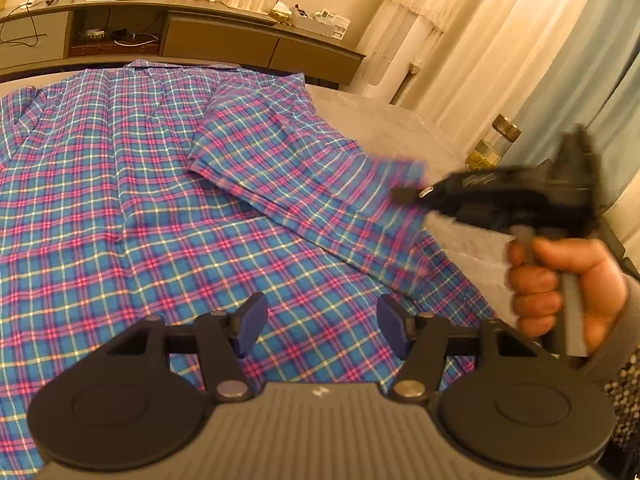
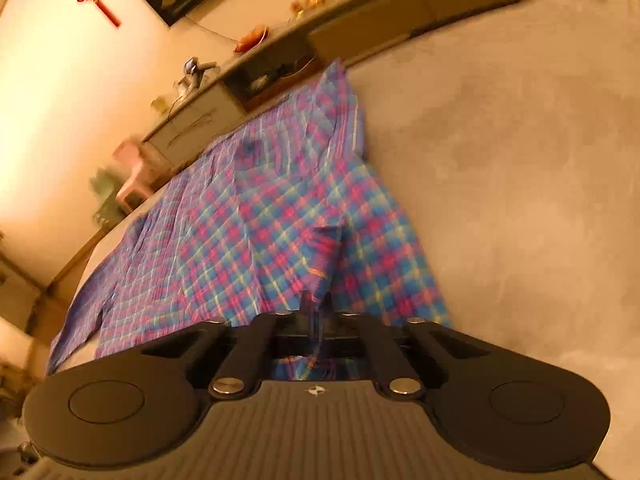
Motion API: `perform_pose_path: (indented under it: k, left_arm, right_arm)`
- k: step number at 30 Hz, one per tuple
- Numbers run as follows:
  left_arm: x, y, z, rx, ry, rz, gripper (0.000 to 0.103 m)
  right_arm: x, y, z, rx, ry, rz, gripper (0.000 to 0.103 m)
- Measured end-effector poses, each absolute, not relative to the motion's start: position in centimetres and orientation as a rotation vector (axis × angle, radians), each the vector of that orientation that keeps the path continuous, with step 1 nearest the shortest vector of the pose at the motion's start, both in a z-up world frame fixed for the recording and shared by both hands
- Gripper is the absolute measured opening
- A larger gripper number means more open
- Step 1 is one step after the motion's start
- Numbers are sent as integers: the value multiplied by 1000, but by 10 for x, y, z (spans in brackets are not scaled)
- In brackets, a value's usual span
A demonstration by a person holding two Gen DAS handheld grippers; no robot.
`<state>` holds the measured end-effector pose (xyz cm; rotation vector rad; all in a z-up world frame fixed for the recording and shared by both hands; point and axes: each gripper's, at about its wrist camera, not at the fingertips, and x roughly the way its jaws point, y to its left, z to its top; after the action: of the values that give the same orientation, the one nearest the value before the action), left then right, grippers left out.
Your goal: Fold clothes
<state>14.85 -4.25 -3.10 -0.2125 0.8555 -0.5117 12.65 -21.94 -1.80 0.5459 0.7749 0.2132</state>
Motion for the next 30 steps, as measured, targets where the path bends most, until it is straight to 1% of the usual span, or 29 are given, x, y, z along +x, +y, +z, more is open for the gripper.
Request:
perform_pose_path:
  k: [3, 6, 9, 13, 17, 20, 24, 25, 27, 29, 30]
  left_arm:
    - [149, -34, -29, -245, 849, -505, 62]
    - [151, -33, -30, -243, 850, -502, 62]
    - [148, -32, -31, -207, 848, -472, 62]
    - [142, -34, -27, -153, 816, -440, 62]
    - [140, -43, -12, -45, 760, -419, 62]
    - [151, -53, 6, -7, 740, -432, 65]
    - [179, -81, 29, 94, 708, -443, 65]
    - [188, -91, 34, 128, 696, -446, 65]
    - [207, -111, 42, 186, 671, -441, 65]
    - [232, -131, 44, 241, 658, -436, 65]
    - [244, -140, 44, 268, 651, -428, 65]
  right_arm:
    - [88, -239, 2, 645, 689, 165, 0]
    - [56, -243, -13, 694, 747, 121, 0]
    - [28, -244, -30, 758, 761, 42, 0]
    - [11, -246, -43, 801, 777, -7, 0]
    - [0, -239, -42, 794, 785, 11, 0]
    - [-9, -238, -42, 767, 785, -3, 0]
    - [-7, -243, -46, 748, 829, 21, 1]
    - [-6, -244, -47, 743, 841, 28, 3]
    - [-10, -250, -32, 720, 803, 30, 8]
    - [-15, -254, -7, 636, 706, 10, 19]
    - [-12, -252, 4, 568, 662, 16, 21]
